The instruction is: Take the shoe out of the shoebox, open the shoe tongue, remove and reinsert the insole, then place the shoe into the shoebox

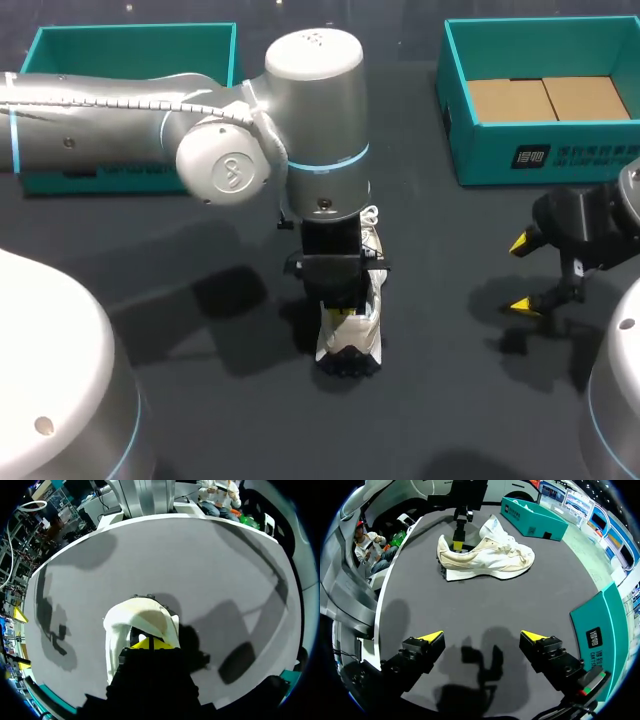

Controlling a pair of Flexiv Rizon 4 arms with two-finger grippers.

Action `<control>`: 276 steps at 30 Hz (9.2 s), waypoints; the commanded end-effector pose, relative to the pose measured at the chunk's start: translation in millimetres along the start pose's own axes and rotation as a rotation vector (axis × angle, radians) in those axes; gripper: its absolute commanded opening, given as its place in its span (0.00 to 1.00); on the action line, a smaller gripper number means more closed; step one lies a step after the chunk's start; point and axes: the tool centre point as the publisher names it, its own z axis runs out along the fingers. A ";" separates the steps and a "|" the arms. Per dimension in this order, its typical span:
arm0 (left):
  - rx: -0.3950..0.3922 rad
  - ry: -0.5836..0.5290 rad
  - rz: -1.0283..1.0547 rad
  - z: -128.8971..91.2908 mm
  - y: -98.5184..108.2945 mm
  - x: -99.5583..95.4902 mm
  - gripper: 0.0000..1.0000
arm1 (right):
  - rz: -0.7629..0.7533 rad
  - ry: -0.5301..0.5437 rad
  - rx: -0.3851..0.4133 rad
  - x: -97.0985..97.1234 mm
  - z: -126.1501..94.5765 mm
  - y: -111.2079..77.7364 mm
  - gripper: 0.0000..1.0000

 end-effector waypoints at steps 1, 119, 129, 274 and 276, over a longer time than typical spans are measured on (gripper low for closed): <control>0.010 0.023 0.016 11.6 2.5 -2.5 0.00 | -0.001 -0.002 0.001 1.4 -0.1 -0.4 1.00; -0.388 -0.092 0.050 -17.3 17.7 -9.2 0.00 | -0.001 -0.002 0.001 1.4 -0.1 -0.4 1.00; -0.390 -0.087 0.091 -25.0 32.9 -8.8 0.00 | -0.001 -0.002 0.001 1.4 -0.1 -0.4 1.00; -0.357 -0.021 0.147 -113.5 115.0 -23.3 0.42 | -0.001 -0.002 0.001 1.4 -0.1 -0.4 1.00; -0.358 -0.032 0.151 -113.2 112.1 -24.2 0.39 | -0.001 -0.002 0.001 1.4 -0.1 -0.4 1.00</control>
